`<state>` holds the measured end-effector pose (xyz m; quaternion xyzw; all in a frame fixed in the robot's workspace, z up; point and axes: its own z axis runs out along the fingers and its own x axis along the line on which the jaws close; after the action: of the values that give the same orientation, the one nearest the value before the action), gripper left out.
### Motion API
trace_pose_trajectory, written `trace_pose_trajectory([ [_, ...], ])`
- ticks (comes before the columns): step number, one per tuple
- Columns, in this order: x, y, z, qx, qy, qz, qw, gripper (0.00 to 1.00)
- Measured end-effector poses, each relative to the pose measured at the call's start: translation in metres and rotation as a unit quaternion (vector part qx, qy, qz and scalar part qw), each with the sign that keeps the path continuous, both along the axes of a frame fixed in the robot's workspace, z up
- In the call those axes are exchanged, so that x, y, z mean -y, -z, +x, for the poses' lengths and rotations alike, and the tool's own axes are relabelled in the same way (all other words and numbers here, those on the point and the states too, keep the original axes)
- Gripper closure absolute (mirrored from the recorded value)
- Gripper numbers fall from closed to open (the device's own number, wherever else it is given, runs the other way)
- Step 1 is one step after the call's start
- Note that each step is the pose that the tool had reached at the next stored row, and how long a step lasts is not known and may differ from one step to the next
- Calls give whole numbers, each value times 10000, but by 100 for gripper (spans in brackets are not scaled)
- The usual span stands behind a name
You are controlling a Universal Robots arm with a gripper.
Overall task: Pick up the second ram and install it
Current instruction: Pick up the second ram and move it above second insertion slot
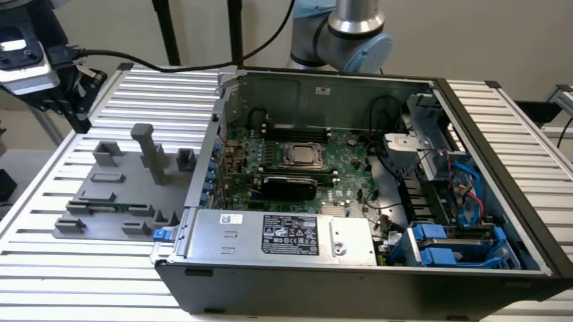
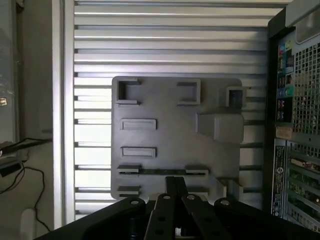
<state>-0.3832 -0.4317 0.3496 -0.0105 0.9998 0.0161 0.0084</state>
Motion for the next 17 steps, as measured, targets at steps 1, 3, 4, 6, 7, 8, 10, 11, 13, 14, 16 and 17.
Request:
trace_pose_trajectory([
  [1, 0, 3, 0, 0, -90, 0, 10000, 89],
  [3, 0, 12, 0, 0, -278, 0, 9996, 89],
  [4, 0, 15, 0, -1, -367, 0, 9993, 89],
  [6, 0, 24, 0, 0, -547, 0, 9985, 89],
  [7, 0, 27, 0, 0, -637, 0, 9980, 89],
  [8, 0, 31, 0, 0, -727, 0, 9974, 89],
  [10, 0, 40, 0, 0, -915, 0, 9958, 89],
  [11, 0, 44, 0, 0, -998, 0, 9950, 89],
  [13, 0, 52, 0, 1, -1182, 0, 9930, 89],
  [14, 0, 56, 0, 1, -1275, 0, 9918, 89],
  [16, 0, 62, 0, 1, -1452, -1, 9894, 89],
  [17, 0, 66, 0, 1, -1544, 0, 9880, 89],
])
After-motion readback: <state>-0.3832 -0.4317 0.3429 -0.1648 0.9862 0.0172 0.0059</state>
